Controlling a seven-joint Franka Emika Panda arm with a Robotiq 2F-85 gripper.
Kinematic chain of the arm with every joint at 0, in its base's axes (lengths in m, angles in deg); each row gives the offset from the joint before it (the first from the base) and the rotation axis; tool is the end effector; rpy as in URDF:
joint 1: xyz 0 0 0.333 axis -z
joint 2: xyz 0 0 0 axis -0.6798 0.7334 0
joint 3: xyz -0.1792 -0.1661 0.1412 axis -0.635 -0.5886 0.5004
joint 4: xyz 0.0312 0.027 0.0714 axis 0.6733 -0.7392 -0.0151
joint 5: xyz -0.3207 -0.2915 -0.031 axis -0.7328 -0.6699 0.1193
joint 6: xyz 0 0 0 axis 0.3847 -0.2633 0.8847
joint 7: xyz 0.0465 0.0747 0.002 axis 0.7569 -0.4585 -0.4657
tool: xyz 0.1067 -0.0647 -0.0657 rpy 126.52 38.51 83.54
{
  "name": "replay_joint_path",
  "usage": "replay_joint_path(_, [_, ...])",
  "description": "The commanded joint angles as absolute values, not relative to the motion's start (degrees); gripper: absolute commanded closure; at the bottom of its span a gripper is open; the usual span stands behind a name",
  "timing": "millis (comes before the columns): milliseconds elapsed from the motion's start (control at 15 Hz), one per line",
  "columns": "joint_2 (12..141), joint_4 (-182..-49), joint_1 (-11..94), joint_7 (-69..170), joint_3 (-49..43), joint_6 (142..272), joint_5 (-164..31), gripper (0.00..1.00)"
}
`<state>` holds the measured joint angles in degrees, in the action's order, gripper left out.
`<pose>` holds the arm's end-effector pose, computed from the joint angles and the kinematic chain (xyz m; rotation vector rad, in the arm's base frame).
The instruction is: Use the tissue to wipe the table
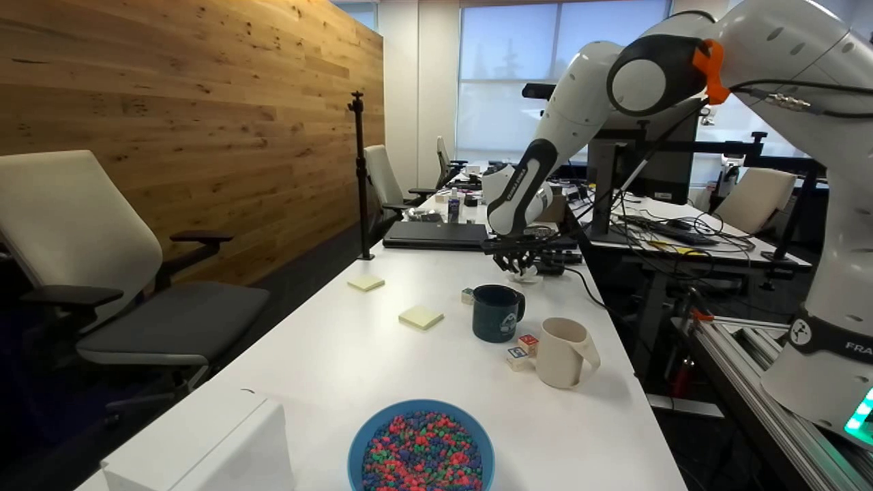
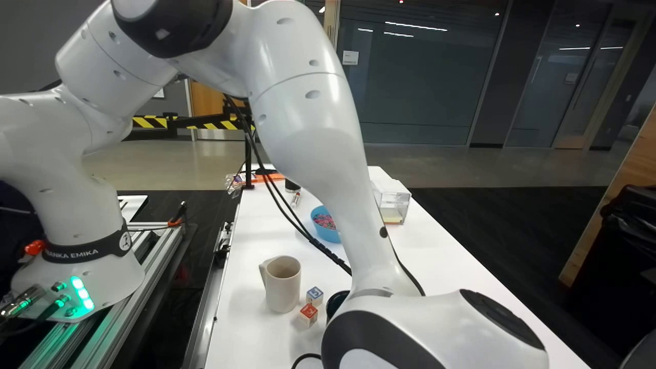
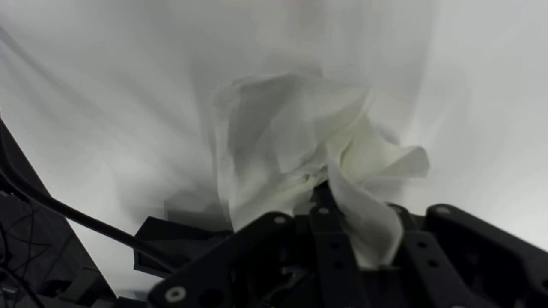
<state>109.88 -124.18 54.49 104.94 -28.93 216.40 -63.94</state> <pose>0.4810 -0.4444 0.0376 1.9221 -1.9646 0.0608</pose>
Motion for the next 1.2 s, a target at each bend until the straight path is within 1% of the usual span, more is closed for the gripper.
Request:
replay_joint_path(0, [110.3, -125.6, 52.0, 105.8, -30.1, 219.3, -66.7, 0.98])
replay_joint_path(733, [109.1, -126.8, 47.9, 105.0, -29.3, 221.8, -67.2, 0.98])
replay_joint_path(1133, [105.2, -131.8, 44.1, 101.3, -29.6, 221.6, -70.2, 0.98])
